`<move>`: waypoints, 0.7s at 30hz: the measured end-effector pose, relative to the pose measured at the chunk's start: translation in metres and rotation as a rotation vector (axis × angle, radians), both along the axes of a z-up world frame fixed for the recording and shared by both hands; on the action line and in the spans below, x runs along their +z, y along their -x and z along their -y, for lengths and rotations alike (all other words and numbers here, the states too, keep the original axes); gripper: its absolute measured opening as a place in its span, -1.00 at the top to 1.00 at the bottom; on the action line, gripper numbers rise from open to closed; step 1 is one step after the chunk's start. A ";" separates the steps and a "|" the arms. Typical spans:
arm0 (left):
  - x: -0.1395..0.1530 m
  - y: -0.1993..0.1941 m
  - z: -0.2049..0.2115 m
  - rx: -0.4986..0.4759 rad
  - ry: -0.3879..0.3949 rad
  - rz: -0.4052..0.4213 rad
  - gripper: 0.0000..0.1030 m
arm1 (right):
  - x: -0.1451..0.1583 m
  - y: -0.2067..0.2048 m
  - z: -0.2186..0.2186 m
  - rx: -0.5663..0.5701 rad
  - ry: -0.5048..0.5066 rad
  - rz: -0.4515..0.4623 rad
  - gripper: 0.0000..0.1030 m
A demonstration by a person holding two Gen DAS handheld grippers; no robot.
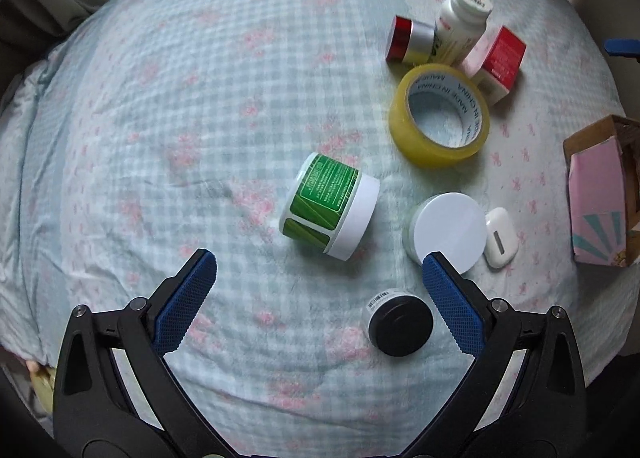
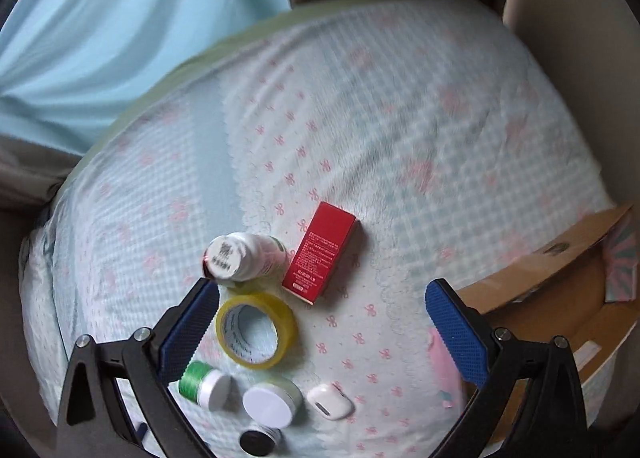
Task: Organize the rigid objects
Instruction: 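Grasp the green-labelled jar with the left tool while the right tool grasps the red box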
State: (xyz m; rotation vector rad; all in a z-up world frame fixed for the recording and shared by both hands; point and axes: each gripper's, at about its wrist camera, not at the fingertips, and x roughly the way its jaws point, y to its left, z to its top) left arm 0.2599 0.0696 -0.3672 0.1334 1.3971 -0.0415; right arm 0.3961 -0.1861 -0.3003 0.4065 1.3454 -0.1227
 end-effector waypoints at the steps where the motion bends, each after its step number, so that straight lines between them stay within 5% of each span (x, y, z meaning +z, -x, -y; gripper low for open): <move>1: -0.010 -0.005 0.002 -0.009 -0.007 -0.019 -0.93 | -0.015 -0.009 0.000 -0.018 -0.009 -0.034 -0.97; 11: -0.066 -0.037 0.009 -0.078 -0.056 -0.113 -0.90 | -0.104 -0.049 -0.005 -0.129 -0.026 -0.235 -0.68; 21: -0.088 -0.050 0.015 -0.100 -0.041 -0.163 -0.69 | -0.113 -0.050 0.029 -0.359 -0.162 -0.231 -0.51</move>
